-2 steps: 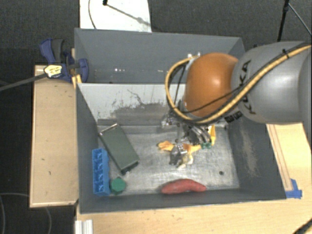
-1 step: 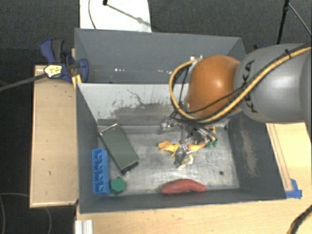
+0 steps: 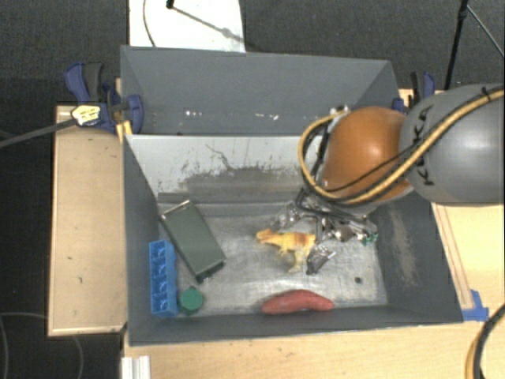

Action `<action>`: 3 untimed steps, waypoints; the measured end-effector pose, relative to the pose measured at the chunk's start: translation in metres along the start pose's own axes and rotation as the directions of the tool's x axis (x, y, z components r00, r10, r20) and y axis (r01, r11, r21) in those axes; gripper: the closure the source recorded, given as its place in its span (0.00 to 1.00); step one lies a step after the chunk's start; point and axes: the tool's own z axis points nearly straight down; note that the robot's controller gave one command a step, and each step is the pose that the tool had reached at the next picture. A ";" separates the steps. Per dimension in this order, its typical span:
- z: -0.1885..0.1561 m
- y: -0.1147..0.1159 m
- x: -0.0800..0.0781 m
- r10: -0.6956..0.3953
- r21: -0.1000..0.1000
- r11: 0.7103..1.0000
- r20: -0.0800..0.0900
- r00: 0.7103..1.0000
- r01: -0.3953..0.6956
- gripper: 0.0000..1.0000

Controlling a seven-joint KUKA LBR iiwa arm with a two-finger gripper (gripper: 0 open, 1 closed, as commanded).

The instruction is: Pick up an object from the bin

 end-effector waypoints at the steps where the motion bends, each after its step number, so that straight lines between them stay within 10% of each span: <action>1: 0.036 -0.005 -0.001 -0.066 0.005 0.998 0.003 0.998 0.066 1.00; 2: 0.036 -0.005 -0.001 -0.065 0.005 0.998 0.003 0.998 0.065 1.00; 3: -0.050 -0.012 -0.003 -0.038 -0.001 0.999 -0.001 0.999 0.038 1.00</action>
Offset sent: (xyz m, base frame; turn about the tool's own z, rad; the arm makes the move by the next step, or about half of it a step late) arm 0.0000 0.0000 0.0000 0.0000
